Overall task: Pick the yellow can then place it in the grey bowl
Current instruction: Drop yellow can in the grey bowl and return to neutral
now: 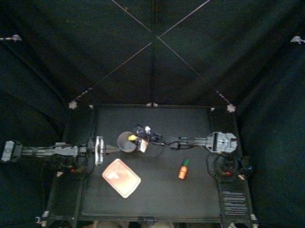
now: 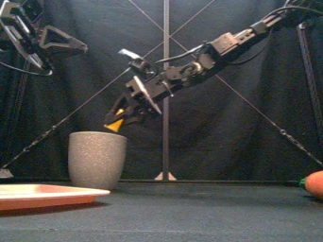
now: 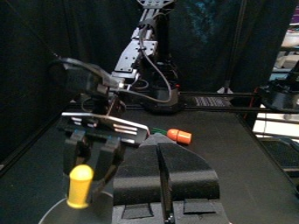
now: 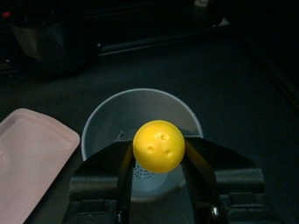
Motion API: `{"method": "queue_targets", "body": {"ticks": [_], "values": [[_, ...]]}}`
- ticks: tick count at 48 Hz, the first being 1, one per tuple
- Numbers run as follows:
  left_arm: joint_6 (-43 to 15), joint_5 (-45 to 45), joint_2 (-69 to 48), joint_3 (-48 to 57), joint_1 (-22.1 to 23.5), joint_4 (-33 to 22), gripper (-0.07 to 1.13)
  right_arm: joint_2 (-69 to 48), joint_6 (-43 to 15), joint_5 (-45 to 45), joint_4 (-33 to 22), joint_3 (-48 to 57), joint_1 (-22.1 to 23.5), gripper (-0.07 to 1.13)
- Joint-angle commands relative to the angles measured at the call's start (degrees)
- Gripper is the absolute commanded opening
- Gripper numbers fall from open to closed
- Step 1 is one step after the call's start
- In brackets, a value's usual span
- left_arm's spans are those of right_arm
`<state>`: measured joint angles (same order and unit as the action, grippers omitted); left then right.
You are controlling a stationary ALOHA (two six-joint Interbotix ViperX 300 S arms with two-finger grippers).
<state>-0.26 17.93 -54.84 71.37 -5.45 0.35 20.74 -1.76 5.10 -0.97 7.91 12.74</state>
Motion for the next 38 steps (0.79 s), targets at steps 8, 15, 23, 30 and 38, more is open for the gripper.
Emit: {"method": "queue_targets", "body": {"ticks": [8,15,23,30,38], "values": [[-0.09,0.62,0.26,-0.26,-0.79,0.26,-0.02,4.22,0.18,-9.58,1.23,-10.63,-1.85,0.91],[-0.18,0.62,0.26,-0.26,-0.79,0.44,-0.02,4.31,0.18,-9.32,1.58,-11.51,-2.11,0.97],[-0.09,0.53,0.26,-0.26,-0.79,0.53,-0.02,2.02,0.18,-6.33,2.2,-8.7,-2.2,0.97],[-0.09,0.62,0.26,-0.09,-0.79,0.53,-0.02,-1.67,0.09,-0.18,3.34,-2.64,-1.85,0.97],[-0.09,0.62,0.26,0.18,-0.79,0.53,-0.02,-7.47,0.26,11.16,6.24,7.38,-1.85,0.97]]}}
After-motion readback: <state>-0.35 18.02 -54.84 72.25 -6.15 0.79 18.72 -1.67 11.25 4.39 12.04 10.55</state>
